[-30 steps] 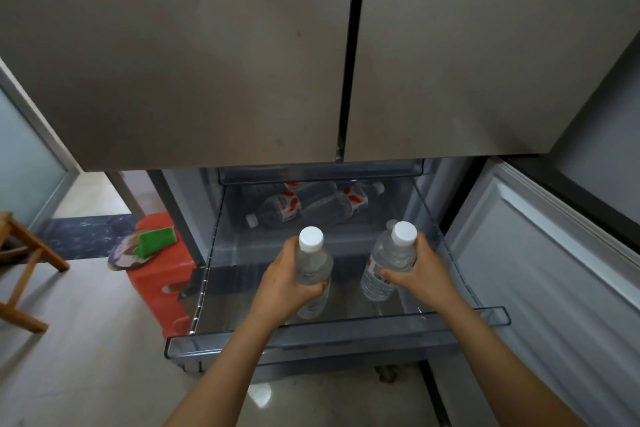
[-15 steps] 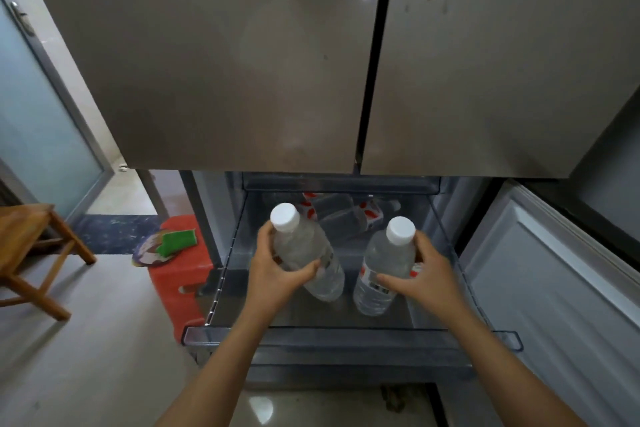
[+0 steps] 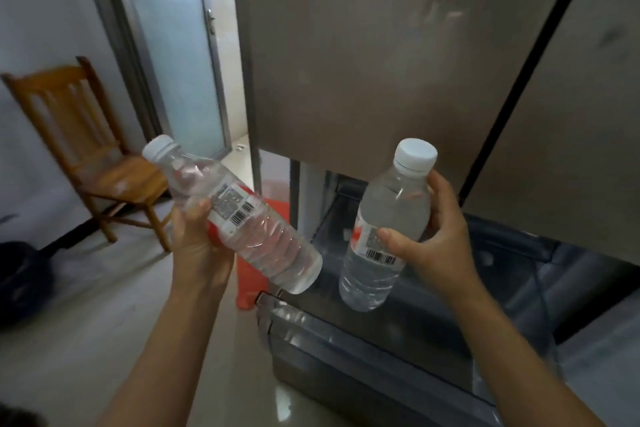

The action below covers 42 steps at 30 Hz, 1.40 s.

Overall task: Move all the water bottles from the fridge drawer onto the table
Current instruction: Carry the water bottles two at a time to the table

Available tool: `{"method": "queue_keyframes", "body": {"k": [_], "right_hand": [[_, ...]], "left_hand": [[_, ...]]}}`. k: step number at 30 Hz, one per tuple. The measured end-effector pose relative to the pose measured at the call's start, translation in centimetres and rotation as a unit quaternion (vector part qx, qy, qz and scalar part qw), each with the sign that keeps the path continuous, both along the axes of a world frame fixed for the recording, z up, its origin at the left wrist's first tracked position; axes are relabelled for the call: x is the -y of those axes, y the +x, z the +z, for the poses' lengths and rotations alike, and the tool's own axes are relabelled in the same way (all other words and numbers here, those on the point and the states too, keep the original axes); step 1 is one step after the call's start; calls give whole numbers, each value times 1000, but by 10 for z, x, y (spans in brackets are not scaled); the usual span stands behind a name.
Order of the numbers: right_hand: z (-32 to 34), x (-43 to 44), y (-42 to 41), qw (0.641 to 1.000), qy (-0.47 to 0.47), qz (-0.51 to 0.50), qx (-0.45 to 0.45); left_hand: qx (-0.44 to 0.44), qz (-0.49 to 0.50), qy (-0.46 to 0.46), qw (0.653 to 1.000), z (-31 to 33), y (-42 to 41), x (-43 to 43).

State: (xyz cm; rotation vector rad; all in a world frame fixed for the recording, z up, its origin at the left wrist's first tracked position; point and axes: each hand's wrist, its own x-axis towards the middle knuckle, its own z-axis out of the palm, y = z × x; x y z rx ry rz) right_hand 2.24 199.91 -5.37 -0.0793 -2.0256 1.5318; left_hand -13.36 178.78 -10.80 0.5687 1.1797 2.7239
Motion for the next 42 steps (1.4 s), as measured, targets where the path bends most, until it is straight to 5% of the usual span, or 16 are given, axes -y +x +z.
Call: {"method": "queue_keyframes", "body": {"k": [13, 21, 26, 32, 42], "right_hand": [[-6, 104, -97, 952, 41, 297, 62], [-45, 151, -109, 894, 106, 403, 163], [-69, 160, -101, 865, 139, 444, 188], [-92, 169, -88, 807, 189, 518, 212], [-93, 253, -43, 745, 170, 628, 151]], "left_hand": [[97, 293, 54, 950, -45, 47, 158], [159, 524, -118, 828, -62, 118, 189], [171, 561, -231, 776, -65, 178, 172], [214, 621, -224, 720, -79, 258, 158], [234, 786, -238, 521, -66, 390, 159]]}}
